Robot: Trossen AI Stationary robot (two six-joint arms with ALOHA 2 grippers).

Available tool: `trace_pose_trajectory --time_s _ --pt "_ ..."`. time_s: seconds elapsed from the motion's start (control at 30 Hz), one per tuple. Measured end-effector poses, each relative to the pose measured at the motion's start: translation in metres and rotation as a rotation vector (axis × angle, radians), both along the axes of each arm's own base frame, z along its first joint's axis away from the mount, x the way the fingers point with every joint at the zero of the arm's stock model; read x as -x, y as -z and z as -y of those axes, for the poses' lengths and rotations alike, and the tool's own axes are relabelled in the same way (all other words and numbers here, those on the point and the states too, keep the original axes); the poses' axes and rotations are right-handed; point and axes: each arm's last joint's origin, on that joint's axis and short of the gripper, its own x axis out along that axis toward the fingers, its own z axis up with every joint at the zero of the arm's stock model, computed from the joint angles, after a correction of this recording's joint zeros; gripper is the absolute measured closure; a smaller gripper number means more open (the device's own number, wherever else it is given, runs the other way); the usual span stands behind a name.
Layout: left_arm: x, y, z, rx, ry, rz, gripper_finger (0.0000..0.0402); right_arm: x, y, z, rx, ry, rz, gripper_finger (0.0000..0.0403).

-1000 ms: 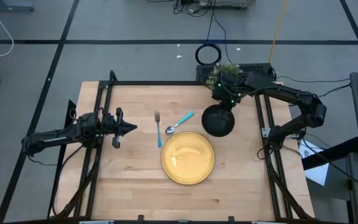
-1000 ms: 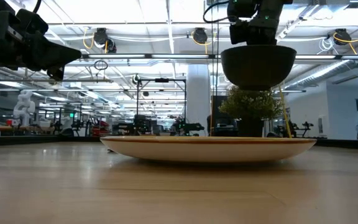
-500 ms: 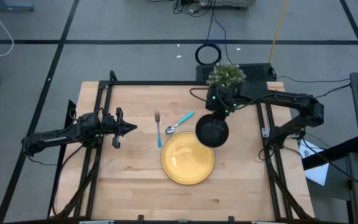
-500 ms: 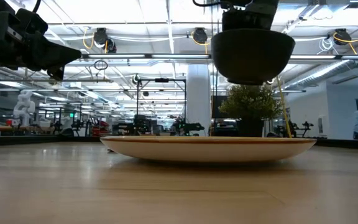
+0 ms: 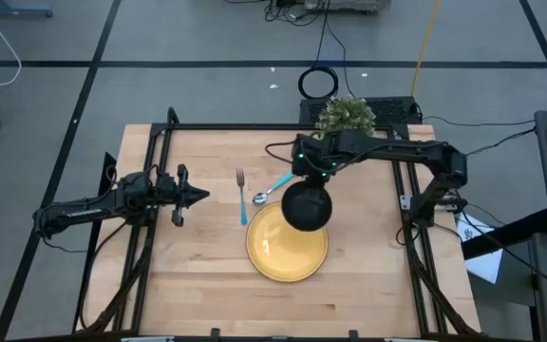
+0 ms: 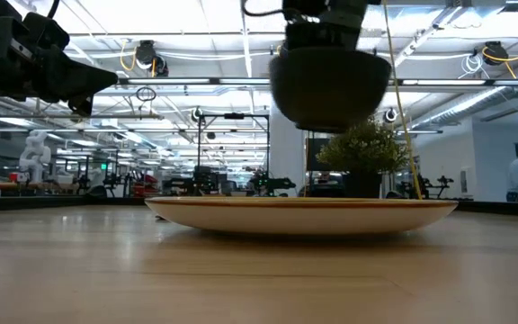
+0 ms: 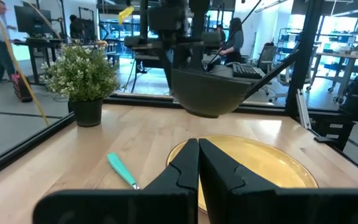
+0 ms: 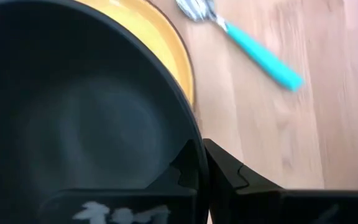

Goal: Set table place
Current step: Put the black bowl on top of the yellow plate

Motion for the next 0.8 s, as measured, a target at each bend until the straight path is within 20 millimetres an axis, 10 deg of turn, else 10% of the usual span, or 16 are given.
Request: trace_pose_trajectory --time_s 0.8 --pt "0.0 0.0 0.0 0.015 0.001 0.002 0.0385 -0.041 -0.006 -0.032 -0.058 -0.143 0.041 0.0403"
